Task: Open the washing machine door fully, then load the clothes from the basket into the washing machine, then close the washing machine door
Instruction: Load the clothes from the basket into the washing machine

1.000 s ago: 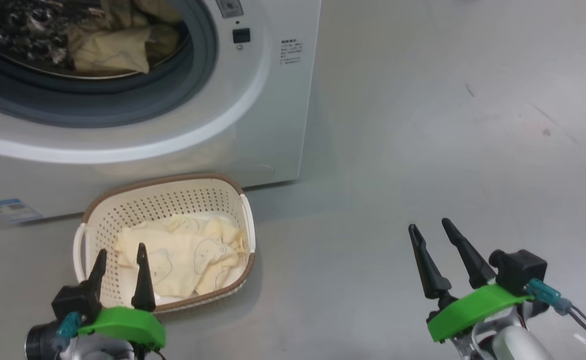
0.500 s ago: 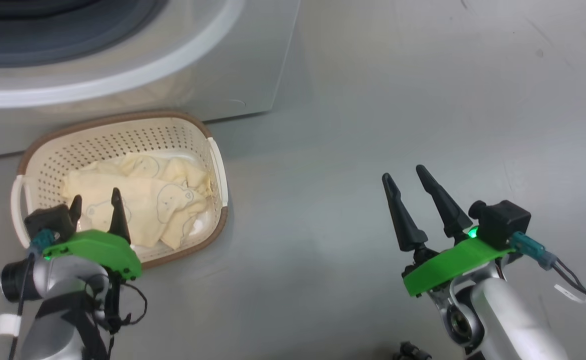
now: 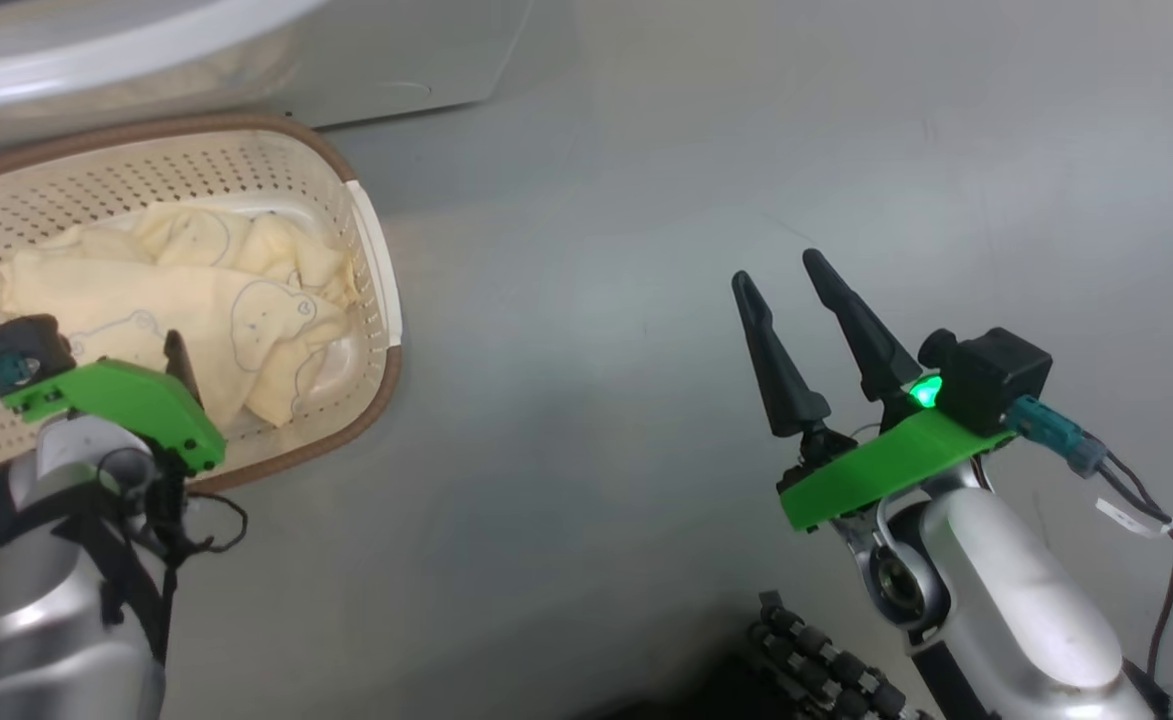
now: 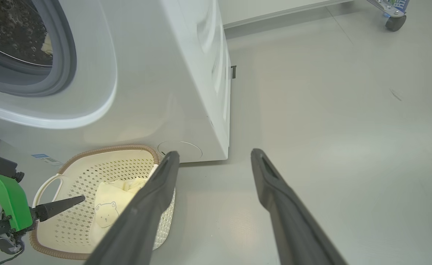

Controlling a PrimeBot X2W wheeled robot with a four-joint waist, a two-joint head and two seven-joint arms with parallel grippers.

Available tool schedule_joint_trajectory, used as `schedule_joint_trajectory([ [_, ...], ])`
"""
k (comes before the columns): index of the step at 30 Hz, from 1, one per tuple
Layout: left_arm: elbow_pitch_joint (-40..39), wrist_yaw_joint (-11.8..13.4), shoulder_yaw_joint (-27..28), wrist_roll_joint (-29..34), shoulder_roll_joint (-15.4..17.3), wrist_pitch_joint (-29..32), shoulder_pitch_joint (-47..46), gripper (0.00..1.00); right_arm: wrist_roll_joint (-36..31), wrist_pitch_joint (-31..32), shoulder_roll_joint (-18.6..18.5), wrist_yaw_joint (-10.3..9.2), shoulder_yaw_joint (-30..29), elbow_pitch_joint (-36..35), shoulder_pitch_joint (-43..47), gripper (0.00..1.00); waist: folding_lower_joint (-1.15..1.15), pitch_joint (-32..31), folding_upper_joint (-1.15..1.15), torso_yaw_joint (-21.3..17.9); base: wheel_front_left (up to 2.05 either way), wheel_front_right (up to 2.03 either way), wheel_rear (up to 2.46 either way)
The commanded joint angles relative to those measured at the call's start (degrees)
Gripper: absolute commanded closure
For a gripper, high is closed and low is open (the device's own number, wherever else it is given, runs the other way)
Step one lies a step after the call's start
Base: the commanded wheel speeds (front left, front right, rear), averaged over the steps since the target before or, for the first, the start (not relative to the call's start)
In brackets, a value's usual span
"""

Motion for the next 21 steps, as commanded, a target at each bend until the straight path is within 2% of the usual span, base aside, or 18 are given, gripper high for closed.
schedule_joint_trajectory([
  [1,-0.1,0.7,1.8,-0.3,2.5,0.2,-0.8,0.00,0.4,-0.4,0.2,-0.16,1.3,-1.7,-0.3,0.00,-0.01,2.6,0.00,-0.9,0.00,0.00,0.00],
  [14,5.2,3.3,1.5,0.0,6.7,3.7,-8.9,0.00,2.6,-0.4,0.3,-0.16,4.2,-3.4,-3.3,0.00,-0.01,10.2,0.00,-3.4,0.00,0.00,0.00],
  [21,5.9,3.8,1.1,0.2,9.2,4.8,-12.9,0.00,3.6,-0.4,0.3,-0.16,5.2,-4.2,-4.4,0.00,-0.01,13.8,0.00,-4.7,0.00,0.00,0.00],
])
